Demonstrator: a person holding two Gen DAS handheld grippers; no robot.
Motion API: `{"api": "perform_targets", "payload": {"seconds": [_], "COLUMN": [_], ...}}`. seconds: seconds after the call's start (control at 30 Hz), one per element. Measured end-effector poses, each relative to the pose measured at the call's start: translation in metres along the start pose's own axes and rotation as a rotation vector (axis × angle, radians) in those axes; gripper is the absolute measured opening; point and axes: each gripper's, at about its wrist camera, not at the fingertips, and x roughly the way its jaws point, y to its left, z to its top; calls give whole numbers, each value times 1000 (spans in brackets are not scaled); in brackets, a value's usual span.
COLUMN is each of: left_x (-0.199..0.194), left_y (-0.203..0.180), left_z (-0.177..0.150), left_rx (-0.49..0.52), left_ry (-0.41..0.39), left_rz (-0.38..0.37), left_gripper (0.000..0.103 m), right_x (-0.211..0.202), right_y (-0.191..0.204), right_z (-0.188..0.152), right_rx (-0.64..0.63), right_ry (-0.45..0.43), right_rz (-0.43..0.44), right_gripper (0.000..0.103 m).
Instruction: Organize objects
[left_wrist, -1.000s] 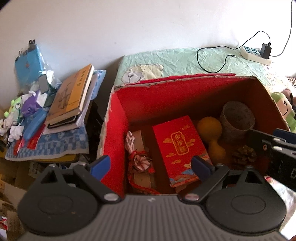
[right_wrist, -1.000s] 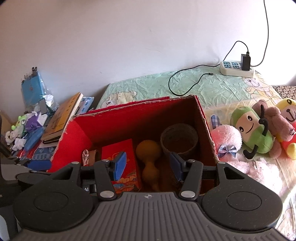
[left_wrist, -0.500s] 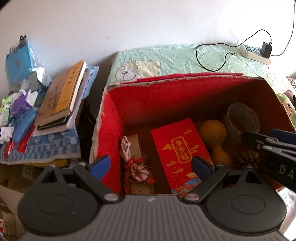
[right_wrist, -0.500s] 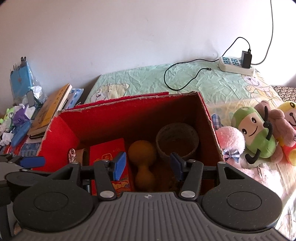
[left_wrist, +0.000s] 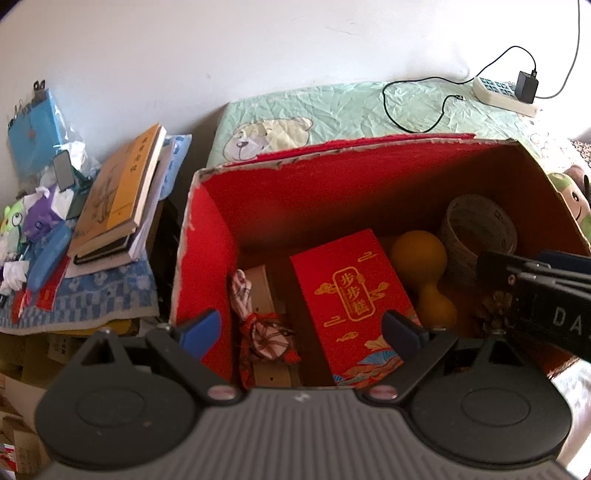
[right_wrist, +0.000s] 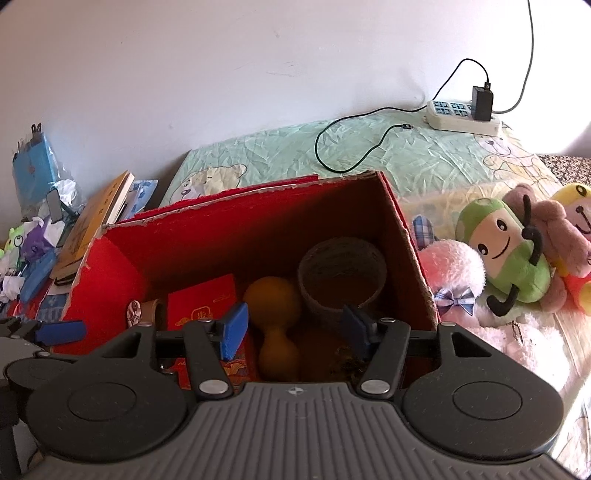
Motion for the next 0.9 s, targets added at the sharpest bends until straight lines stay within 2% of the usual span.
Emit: {"api": "perform_targets", "payload": {"seconds": [0.47, 0.7, 0.9], "left_x": [-3, -1, -6], "left_y": [0, 4, 2], "left_z": [-3, -6, -8], "left_rx": [-12, -44, -41], "left_ry": [13, 39, 23], "left_rz": [8, -37, -19], "left_gripper": [94, 94, 94], "right_x": [-8, -10, -14], "right_y": [-4, -1, 0], "right_z": [-3, -3, -5], "right_rx": [-8, -29, -37], "right_ry": [-32, -29, -39], "right_rz": [4, 9, 5], "right_gripper": [60, 60, 60]}}
